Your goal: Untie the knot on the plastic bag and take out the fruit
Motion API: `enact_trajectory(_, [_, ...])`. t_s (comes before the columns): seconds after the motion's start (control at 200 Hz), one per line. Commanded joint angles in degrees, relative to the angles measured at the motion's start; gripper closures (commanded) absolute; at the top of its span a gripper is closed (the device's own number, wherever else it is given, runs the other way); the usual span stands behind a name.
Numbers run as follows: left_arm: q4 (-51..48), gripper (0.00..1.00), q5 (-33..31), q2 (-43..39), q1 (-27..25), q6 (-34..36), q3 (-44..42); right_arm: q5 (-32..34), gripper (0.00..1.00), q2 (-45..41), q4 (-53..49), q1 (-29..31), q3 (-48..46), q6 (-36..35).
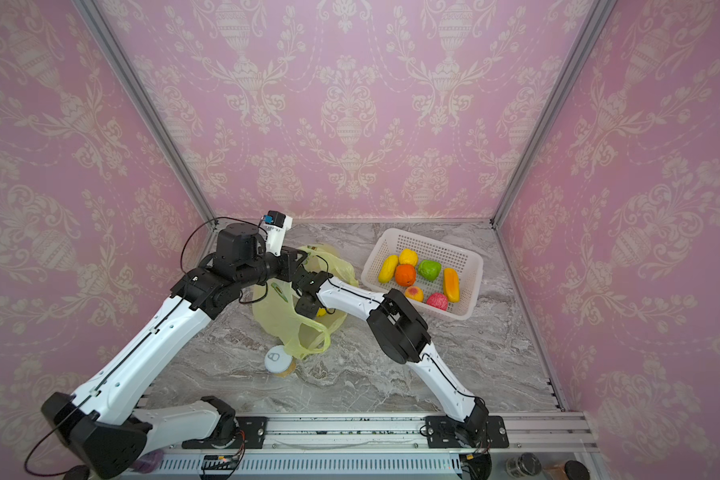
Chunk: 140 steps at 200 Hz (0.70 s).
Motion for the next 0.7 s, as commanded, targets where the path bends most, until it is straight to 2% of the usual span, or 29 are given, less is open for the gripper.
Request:
enact_trajectory(0.0, [1.05, 1.00, 0.71, -1.02, -0.02, 1.74, -0.63, -1.75, 0.06, 2.32, -5.57, -0.49, 1.92, 2.27])
enact_trajectory(0.11, [1.33, 1.00, -0.40, -1.00, -0.02, 1.69, -1.08, 1.40, 0.06, 0.25, -3.02, -0.52, -0.83, 5.94])
enact_trajectory(0.28, [3.13, 1.00, -3.05, -0.40, -0.02, 0.41, -2.63, 7.78, 0.00, -8.58, 8.63, 2.69, -10.56, 12.63])
enact_trajectory(0.47, [4.35, 1.00, -6.05, 0.58, -0.02, -1.36, -3.95, 10.13, 0.01, -14.85, 13.02, 3.66, -18.54, 27.27])
enact_trajectory(0.585, [6.15, 1.00, -7.63, 0.65, 0.02, -2.81, -5.38, 10.22, 0.00, -17.94, 17.84, 4.83, -25.20, 31.59])
enact_trajectory(0.696, [7.42, 1.00, -8.74, 0.87, -0.02, -4.22, -6.48, 13.02, 0.01, -19.92, 18.30, 5.57, -28.54, 37.88])
